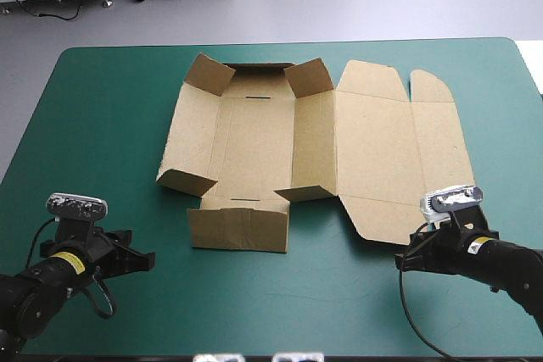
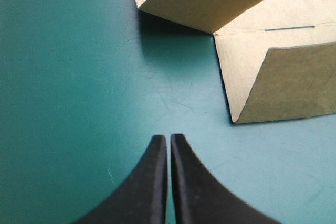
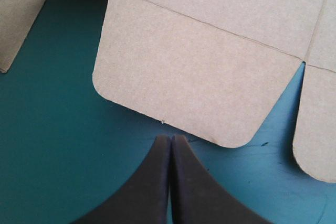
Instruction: Fold the box
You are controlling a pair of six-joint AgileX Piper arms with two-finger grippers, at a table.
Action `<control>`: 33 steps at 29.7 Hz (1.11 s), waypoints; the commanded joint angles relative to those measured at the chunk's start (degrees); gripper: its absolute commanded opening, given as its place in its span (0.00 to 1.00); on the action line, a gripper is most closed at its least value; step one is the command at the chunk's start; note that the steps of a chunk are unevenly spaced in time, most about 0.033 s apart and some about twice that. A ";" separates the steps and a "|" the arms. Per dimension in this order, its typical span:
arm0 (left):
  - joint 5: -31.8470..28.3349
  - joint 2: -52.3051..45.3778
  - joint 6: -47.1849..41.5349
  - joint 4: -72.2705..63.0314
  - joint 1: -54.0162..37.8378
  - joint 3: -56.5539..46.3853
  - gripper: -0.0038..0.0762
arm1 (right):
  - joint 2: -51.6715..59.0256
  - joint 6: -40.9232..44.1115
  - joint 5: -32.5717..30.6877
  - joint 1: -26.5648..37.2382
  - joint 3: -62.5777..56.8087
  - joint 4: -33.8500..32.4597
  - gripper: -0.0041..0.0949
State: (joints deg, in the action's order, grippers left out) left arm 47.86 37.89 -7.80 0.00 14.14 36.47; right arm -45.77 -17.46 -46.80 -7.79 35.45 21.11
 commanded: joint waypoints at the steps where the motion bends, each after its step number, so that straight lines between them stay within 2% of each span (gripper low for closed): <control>1: -2.88 0.26 -0.05 -0.89 0.34 2.00 0.06 | 0.08 -0.52 2.27 0.24 1.85 1.32 0.02; 16: -3.07 0.26 -0.05 -2.65 0.34 2.00 0.06 | 0.08 -0.52 2.27 0.24 1.85 1.53 0.02; 19: -3.07 0.26 0.35 -5.47 0.34 2.12 0.09 | 0.08 -0.52 2.27 0.24 1.85 1.53 0.02; 21: -3.07 0.30 0.35 -5.47 0.34 2.26 0.16 | 0.08 -0.52 2.27 0.24 1.85 1.53 0.02; 23: -2.96 0.30 0.35 -5.23 0.34 2.81 0.28 | 0.08 -0.52 2.27 0.24 1.85 1.53 0.02; 27: -2.86 1.09 -0.01 -5.23 0.34 5.49 0.64 | 0.08 -0.52 2.51 0.24 1.85 1.53 0.02; 28: -2.60 1.87 -0.14 -5.23 0.34 6.58 0.71 | 0.08 -0.52 2.79 0.24 1.85 1.53 0.02; 29: -2.05 2.96 -0.27 -5.23 0.34 7.58 0.74 | 0.08 -0.52 2.81 0.24 1.85 1.53 0.02; 33: 0.92 10.50 -0.55 -3.35 0.34 13.01 0.73 | 0.08 -0.52 2.81 0.24 1.85 1.53 0.02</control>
State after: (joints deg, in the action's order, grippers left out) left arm 50.26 43.74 -7.85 -4.11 14.14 44.90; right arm -45.77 -17.46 -46.71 -7.79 35.45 21.32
